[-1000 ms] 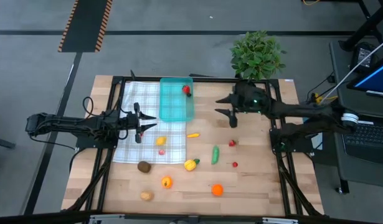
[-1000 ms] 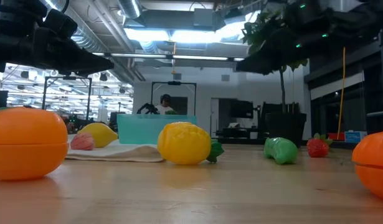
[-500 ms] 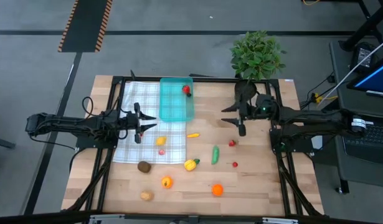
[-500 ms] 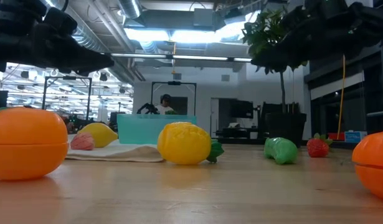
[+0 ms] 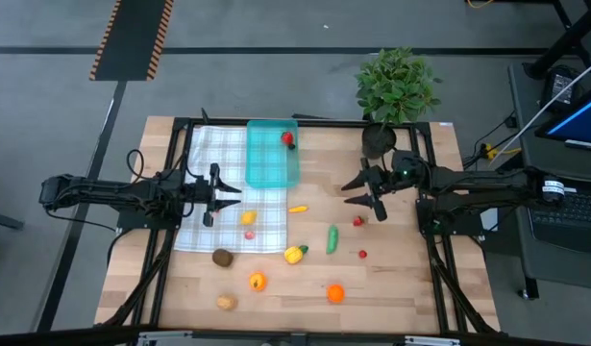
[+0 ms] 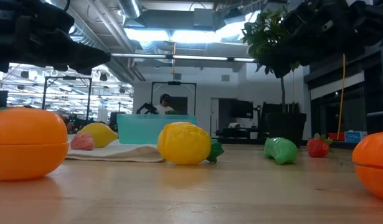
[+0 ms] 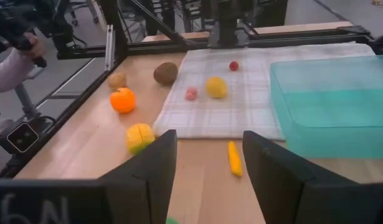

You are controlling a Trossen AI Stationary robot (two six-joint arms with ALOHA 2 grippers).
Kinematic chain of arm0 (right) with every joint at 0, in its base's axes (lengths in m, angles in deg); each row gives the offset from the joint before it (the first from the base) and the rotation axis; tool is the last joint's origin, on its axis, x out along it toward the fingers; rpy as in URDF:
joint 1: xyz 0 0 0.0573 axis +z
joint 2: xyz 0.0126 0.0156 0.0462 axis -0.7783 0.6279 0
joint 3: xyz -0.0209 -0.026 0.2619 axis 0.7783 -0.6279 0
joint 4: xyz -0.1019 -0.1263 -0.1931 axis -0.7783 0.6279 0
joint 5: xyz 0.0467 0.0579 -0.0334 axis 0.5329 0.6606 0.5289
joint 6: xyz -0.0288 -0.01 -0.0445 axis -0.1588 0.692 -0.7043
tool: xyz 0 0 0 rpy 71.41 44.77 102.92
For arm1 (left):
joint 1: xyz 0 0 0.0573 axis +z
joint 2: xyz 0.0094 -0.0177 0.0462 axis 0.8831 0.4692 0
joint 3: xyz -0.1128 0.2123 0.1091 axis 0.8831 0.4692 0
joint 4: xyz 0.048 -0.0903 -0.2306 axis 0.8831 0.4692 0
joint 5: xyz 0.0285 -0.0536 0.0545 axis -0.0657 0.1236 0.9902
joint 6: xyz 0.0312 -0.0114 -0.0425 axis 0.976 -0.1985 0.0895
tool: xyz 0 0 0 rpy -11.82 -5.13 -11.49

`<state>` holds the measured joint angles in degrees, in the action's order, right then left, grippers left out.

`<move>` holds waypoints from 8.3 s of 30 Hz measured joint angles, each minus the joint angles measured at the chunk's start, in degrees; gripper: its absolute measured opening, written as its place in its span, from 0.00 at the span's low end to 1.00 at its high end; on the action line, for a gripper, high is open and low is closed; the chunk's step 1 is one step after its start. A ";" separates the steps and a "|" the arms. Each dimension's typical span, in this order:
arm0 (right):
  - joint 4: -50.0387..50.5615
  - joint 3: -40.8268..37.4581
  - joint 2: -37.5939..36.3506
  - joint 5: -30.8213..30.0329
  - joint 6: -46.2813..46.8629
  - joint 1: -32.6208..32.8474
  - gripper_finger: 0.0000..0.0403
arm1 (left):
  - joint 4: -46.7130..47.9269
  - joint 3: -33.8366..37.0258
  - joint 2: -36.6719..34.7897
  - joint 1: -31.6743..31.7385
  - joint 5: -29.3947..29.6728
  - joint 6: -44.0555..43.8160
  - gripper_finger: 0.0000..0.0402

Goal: Pick and placing Produce into tupperware
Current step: Put the red strawberry into the blue bin

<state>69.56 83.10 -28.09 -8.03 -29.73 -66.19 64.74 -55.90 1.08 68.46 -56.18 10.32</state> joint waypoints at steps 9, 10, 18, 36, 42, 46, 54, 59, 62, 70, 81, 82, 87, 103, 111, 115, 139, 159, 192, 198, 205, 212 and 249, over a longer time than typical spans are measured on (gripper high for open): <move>4.43 0.02 0.05 -3.15 -0.79 -0.03 0.46 | 0.00 0.00 0.00 0.02 0.04 -0.06 0.31; 4.12 0.02 0.04 -4.11 -1.42 -0.01 0.46 | 0.00 0.00 -0.01 0.02 0.07 -0.06 0.31; 15.65 6.51 -0.09 -15.20 -3.21 2.03 0.46 | 0.00 0.00 -0.02 0.02 0.68 -0.07 0.31; 42.81 17.05 1.17 -29.48 -2.11 13.84 0.66 | 0.00 0.00 0.00 0.02 5.17 -1.50 0.31; 44.49 17.07 4.29 -29.89 -4.02 17.55 0.67 | 0.00 0.00 -0.01 0.02 5.35 -2.84 0.31; 46.07 17.07 6.98 -29.99 -4.44 19.37 0.67 | 0.00 0.00 0.00 0.02 5.36 -3.03 0.31; 51.06 17.07 13.10 -33.19 -2.90 21.41 0.67 | 0.00 0.00 -0.01 0.02 5.40 -3.03 0.31; 51.27 17.07 16.86 -33.37 -1.63 21.44 0.67 | 0.02 0.00 -0.01 0.02 5.41 -3.03 0.31; 51.22 17.07 18.53 -33.37 -1.56 21.44 0.67 | 0.05 0.00 -0.01 0.02 5.42 -3.03 0.31; 50.58 17.07 21.84 -30.74 -1.37 21.44 0.67 | 0.37 0.00 -0.02 0.02 5.42 -3.01 0.31; 49.90 17.07 25.97 -29.18 0.18 21.44 0.67 | 0.44 0.00 -0.02 0.02 5.42 -3.01 0.31; 49.92 17.07 26.50 -29.15 0.18 21.45 0.67 | 0.44 0.00 0.00 0.02 5.44 -3.01 0.31; 48.22 17.05 29.04 -29.06 0.00 21.44 0.67 | 0.46 0.00 -0.01 0.02 5.44 -2.99 0.31; 45.97 17.15 32.44 -28.46 -0.34 21.41 0.66 | 0.81 0.00 0.00 0.03 5.44 -2.99 0.31; 45.71 17.07 32.50 -27.99 -0.26 21.48 0.52 | 0.81 0.00 -0.01 0.02 5.45 -2.96 0.31; 45.61 17.07 32.52 -27.84 -0.06 21.52 0.43 | 0.81 0.00 -0.01 0.03 5.45 -2.96 0.31; 41.81 19.38 32.79 -30.51 6.41 20.83 0.35 | 0.81 0.00 -0.02 0.04 5.46 -2.96 0.31; 34.90 16.65 13.21 -25.58 -3.30 5.84 0.35 | 1.73 0.00 -0.01 0.04 5.46 -2.96 0.31; -24.14 -12.28 2.78 -23.19 0.08 3.84 0.34 | 1.68 0.00 0.00 0.09 5.49 -2.68 0.31; -25.83 -12.28 2.78 -23.19 -0.22 3.84 0.34 | 1.68 0.00 0.00 0.09 5.49 -2.68 0.31; -26.57 -12.28 3.25 -24.59 0.20 3.89 0.34 | 1.66 0.00 0.00 0.09 5.58 -2.68 0.31; -26.86 -12.26 3.45 -32.22 1.41 3.84 0.34 | 1.66 0.00 -0.02 0.09 11.02 -2.64 0.31; -26.70 12.14 31.27 -30.76 -3.19 1.81 0.34 | 1.68 0.02 0.00 0.07 11.06 -2.51 0.31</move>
<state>42.86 95.24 3.19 -38.79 -32.92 -64.39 66.43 -55.88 1.08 68.53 -45.12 7.81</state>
